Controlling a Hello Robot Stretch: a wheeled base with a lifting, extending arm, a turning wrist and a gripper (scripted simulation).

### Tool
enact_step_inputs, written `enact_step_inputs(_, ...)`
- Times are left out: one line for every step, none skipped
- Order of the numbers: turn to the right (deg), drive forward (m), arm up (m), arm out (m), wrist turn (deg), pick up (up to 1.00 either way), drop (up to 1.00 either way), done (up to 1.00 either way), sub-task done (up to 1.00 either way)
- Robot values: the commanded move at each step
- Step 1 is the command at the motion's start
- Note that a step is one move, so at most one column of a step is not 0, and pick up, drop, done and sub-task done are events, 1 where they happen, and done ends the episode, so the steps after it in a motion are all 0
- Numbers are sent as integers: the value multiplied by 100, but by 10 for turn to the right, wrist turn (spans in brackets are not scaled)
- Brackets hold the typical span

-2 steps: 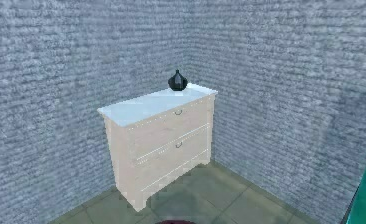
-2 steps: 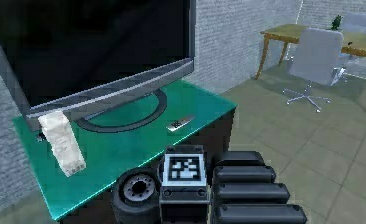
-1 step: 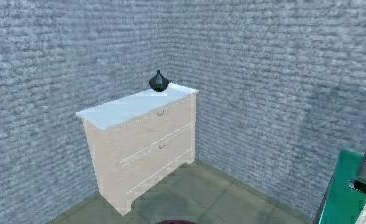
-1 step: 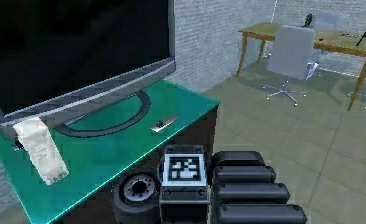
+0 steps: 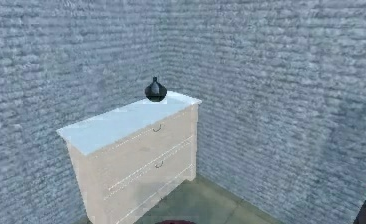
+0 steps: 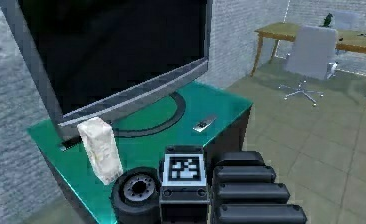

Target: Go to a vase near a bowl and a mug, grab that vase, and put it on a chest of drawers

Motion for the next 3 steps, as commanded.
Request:
enact_step_inputs(60,0,0,0,0,0,0,0,0)
enact_step_inputs(0,95,0,0,0,0,0,0,0)
enact_step_inputs(420,0,0,0,0,0,0,0,0)
